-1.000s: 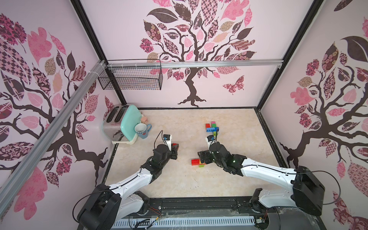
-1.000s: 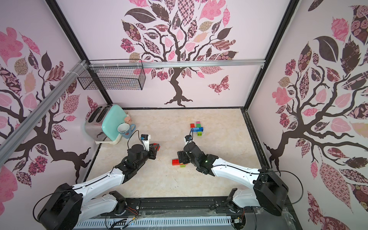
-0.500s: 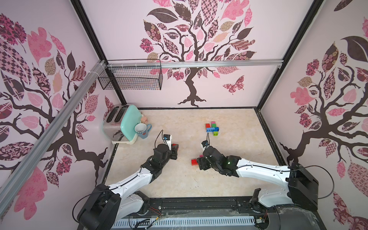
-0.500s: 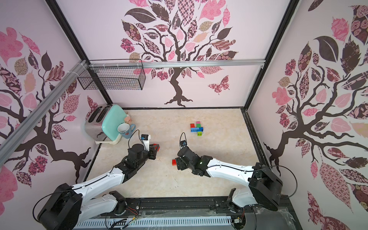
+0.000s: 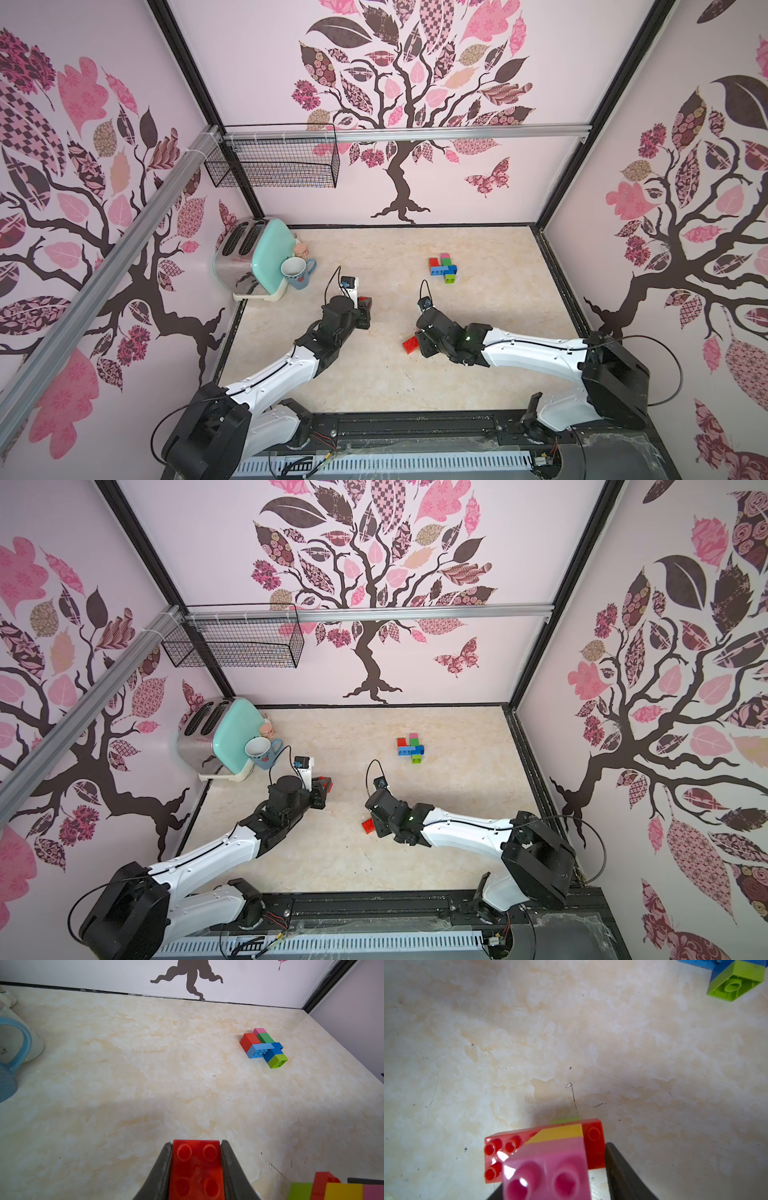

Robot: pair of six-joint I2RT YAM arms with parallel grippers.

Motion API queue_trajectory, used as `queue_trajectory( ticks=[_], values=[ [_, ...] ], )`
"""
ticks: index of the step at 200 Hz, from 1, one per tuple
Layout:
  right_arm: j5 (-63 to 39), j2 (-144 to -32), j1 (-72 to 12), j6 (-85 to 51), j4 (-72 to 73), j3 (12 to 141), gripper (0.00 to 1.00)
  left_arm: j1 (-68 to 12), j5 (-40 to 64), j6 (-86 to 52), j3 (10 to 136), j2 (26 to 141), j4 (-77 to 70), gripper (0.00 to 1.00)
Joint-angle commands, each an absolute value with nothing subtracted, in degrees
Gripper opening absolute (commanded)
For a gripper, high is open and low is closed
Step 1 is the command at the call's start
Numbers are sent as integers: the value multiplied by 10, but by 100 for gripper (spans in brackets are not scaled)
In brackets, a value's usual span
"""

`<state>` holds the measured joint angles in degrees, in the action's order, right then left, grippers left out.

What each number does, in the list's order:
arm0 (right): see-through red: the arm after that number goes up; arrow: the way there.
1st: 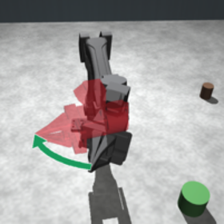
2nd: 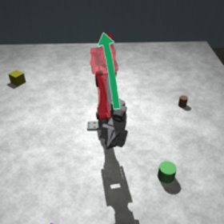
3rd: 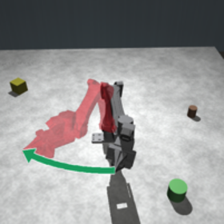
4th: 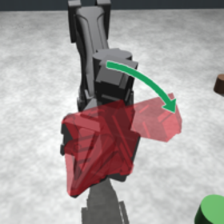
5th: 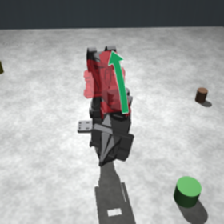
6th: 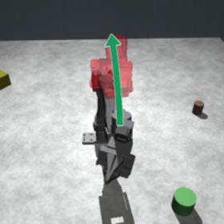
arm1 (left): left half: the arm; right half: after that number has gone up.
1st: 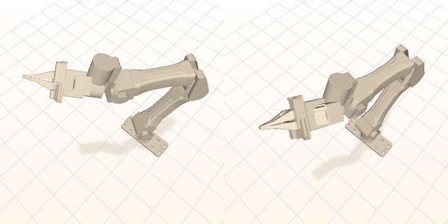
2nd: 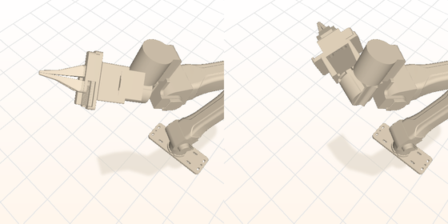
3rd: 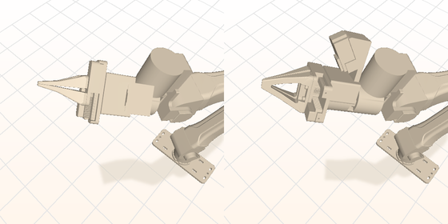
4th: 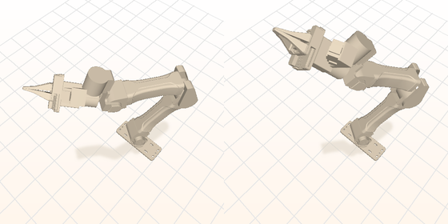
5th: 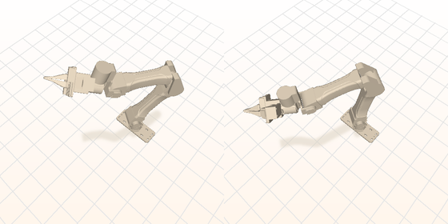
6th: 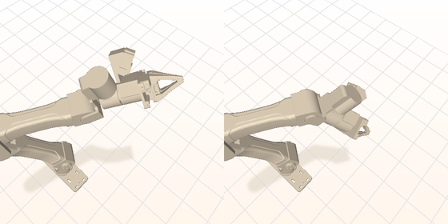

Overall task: Assemble the number 4 with lego
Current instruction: Adjust the lego brick at the center of the board.

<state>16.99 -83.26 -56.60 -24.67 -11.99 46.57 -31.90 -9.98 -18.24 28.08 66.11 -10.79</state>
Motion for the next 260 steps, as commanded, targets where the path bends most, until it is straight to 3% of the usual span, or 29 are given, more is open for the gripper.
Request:
queue_trajectory(
  ticks=[1, 35, 86, 124, 201, 260],
  values=[
    [182, -841, -571, -221, -95, 482, 53, -319, -113, -190, 313, 667, -97, 0],
    [177, -827, -571, -207, -80, 477, 51, -319, -117, -197, 316, 670, -78, 0],
    [164, -826, -570, -214, -64, 447, 39, -318, -122, -206, 318, 667, -68, 0],
    [166, -834, -571, -198, -39, 431, 36, -318, -112, -198, 323, 663, -64, 0],
    [188, -840, -570, -118, 41, 414, 15, -318, -107, -175, 333, 650, -63, 0],
    [170, -876, -558, -112, 65, 434, 12, -318, -74, -131, 312, 636, -88, 0]
  ],
)
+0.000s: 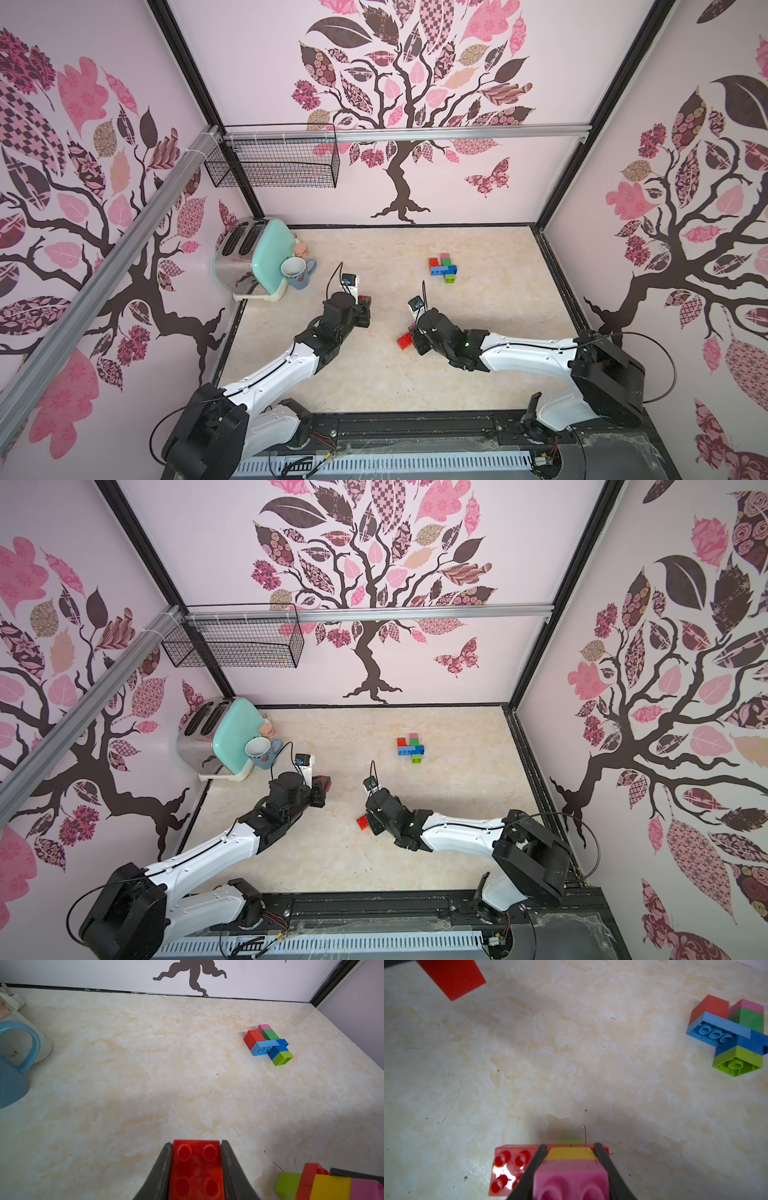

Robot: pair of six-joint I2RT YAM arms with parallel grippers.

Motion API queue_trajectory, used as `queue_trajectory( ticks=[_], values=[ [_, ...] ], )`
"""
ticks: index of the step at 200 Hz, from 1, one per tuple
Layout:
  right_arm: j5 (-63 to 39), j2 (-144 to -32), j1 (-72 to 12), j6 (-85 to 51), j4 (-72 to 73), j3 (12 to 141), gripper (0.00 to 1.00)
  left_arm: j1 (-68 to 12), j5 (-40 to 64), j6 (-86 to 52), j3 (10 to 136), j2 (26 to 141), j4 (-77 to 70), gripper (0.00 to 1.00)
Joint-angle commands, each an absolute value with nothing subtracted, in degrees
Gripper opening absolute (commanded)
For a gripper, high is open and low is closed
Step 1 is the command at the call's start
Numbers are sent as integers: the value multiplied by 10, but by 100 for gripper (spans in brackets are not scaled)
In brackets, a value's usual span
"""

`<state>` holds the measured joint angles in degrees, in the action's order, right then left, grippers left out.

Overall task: Assemble the number 4 with lego
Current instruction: Adjust the lego brick at the center of the board.

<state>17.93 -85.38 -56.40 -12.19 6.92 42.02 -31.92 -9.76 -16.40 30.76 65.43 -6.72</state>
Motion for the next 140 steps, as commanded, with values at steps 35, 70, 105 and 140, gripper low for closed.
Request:
queue_trajectory(
  ticks=[35, 70, 105, 140],
  values=[
    [156, -887, -553, -100, 40, 437, 12, -318, -69, -120, 290, 612, -123, 0],
    [114, -914, -550, -78, -20, 467, 12, -319, -28, -106, 280, 613, -147, 0],
    [94, -938, -550, -77, -76, 491, 11, -321, -1, -108, 255, 616, -199, 0],
    [100, -936, -550, -78, -86, 487, 7, -321, -1, -101, 283, 606, -121, 0]
  ],
)
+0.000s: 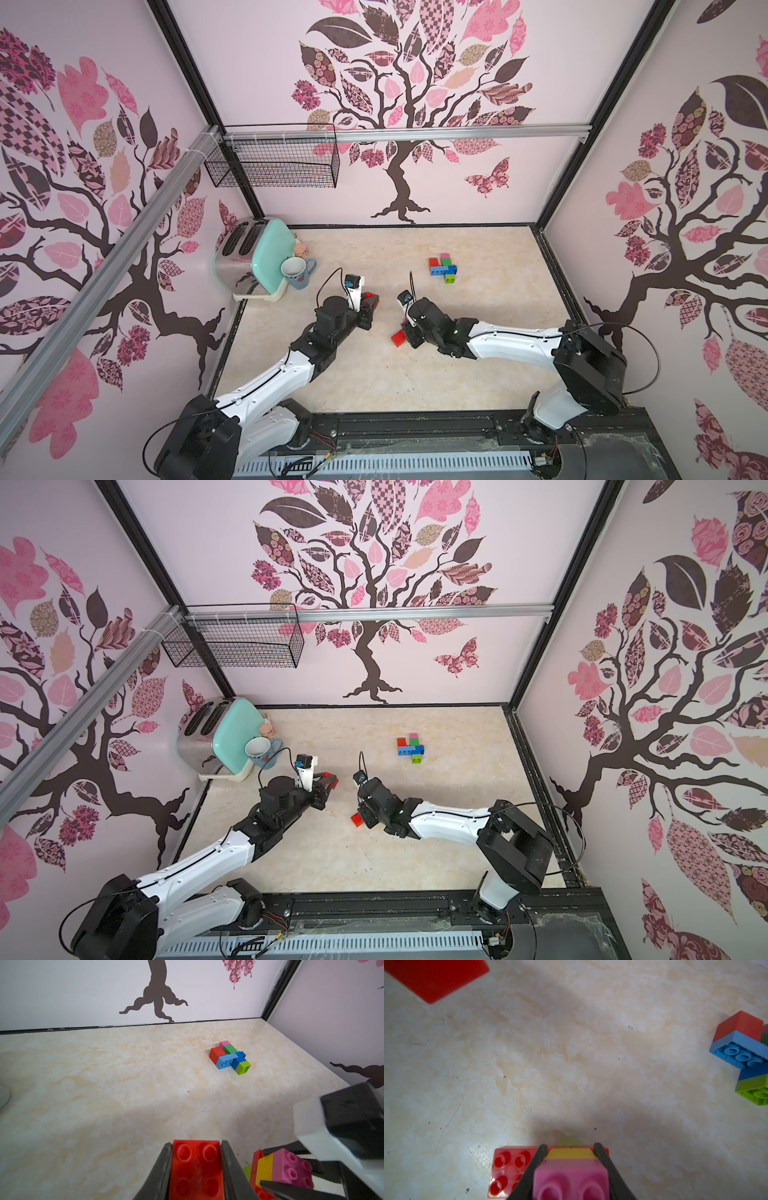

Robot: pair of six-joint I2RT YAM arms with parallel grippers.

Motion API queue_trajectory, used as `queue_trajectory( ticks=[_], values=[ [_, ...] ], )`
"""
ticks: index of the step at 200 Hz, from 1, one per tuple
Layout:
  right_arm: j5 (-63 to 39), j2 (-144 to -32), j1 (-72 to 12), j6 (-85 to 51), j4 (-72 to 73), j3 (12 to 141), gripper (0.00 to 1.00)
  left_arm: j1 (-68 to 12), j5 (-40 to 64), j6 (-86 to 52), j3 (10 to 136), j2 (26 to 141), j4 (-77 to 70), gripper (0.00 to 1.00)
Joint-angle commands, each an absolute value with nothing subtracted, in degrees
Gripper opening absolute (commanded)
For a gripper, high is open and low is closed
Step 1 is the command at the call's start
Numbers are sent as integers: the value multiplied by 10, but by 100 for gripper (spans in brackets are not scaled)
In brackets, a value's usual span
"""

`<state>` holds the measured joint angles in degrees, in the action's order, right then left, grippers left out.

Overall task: Assemble the number 4 with lego
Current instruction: Adjust the lego brick at the center of the board, then assemble the lego brick with the lego brick.

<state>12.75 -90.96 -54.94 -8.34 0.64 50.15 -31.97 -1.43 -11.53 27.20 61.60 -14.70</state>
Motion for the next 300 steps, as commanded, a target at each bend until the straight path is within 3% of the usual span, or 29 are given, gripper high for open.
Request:
queue_trajectory(
  ticks=[1, 25, 84, 151, 194, 219, 300],
  values=[
    [100, -936, -550, -78, -86, 487, 7, -322, 0, -101, 283, 605, -121, 0],
    [104, -935, -549, -80, -84, 480, 0, -322, 12, -102, 269, 586, -130, 0],
    [109, -930, -546, -98, -67, 465, 0, -372, 55, -69, 243, 564, -146, 0],
    [114, -921, -546, -92, -61, 452, 0, -382, 124, -47, 239, 614, -171, 0],
    [120, -914, -546, -89, -59, 439, 0, -387, 143, -43, 197, 577, -187, 0],
    [120, -915, -546, -83, -57, 438, 0, -425, 93, -20, 164, 562, -200, 0],
    [118, -926, -546, -81, -44, 418, 0, -426, 83, -32, 155, 608, -258, 0]
  ],
)
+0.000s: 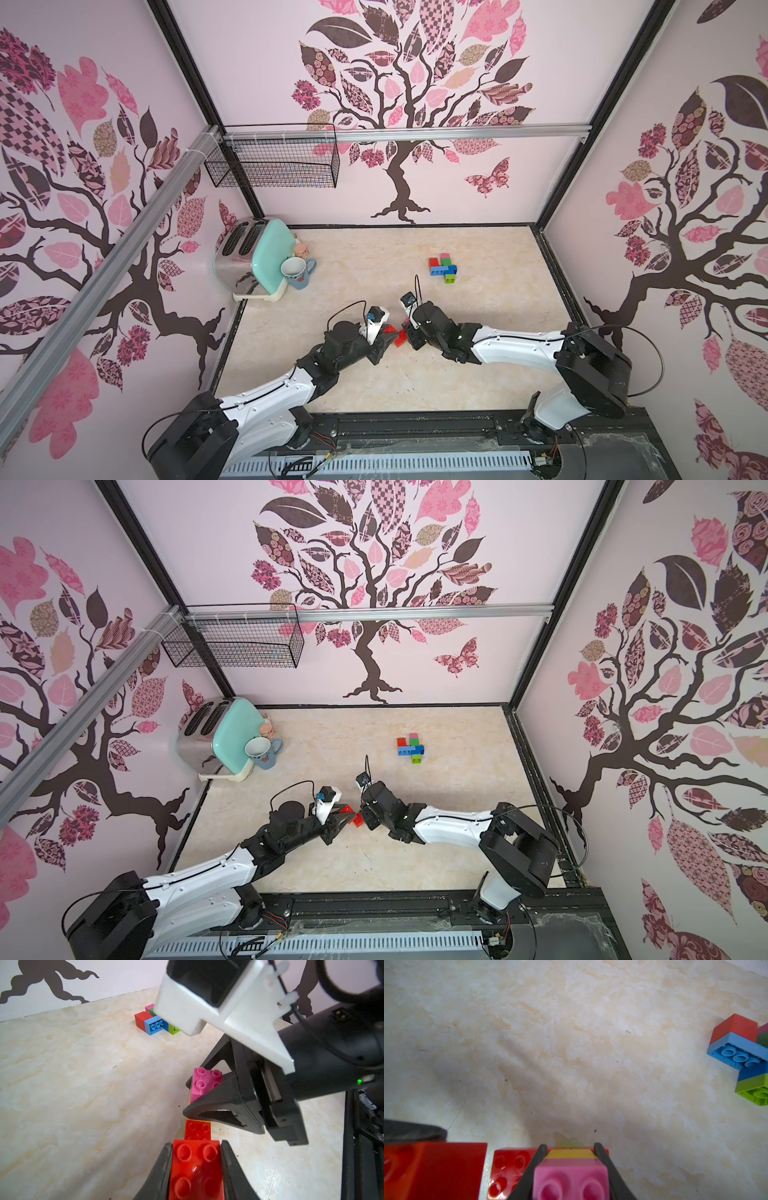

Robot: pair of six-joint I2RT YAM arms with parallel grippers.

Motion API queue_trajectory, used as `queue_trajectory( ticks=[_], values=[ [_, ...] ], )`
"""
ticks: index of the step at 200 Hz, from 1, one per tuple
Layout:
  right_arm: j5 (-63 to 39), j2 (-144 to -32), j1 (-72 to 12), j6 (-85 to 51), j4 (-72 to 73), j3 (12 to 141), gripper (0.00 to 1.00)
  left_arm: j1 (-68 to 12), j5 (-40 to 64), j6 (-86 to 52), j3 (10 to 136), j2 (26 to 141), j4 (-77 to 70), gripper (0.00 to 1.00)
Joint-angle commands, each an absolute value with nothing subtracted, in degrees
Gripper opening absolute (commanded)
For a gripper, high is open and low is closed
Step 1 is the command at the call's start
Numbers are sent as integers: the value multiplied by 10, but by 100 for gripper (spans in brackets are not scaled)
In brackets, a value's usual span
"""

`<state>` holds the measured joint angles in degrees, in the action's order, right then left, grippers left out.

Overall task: Assemble the number 4 with lego
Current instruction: Assemble the lego brick with the lego brick.

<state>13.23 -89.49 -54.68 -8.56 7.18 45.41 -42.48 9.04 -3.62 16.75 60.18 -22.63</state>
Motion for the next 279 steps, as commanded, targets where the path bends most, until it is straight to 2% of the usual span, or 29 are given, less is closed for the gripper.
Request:
queue_trajectory(
  ticks=[1, 35, 64, 122, 158, 211, 279],
  values=[
    [117, -926, -546, -81, -45, 418, 0, -426, 83, -32, 154, 608, -258, 0],
    [118, -924, -546, -77, -47, 418, 0, -425, 62, -49, 153, 593, -252, 0],
    [122, -925, -546, -75, -48, 420, 0, -426, 42, -88, 188, 590, -182, 0],
    [130, -921, -546, -76, -51, 420, 0, -425, 40, -109, 191, 617, -208, 0],
    [131, -921, -546, -77, -48, 417, 0, -425, 45, -69, 188, 650, -247, 0],
    [131, -925, -546, -76, -50, 420, 0, -415, 102, -49, 188, 685, -301, 0],
    [133, -928, -546, -77, -52, 421, 0, -416, 136, -56, 176, 673, -320, 0]
  ],
)
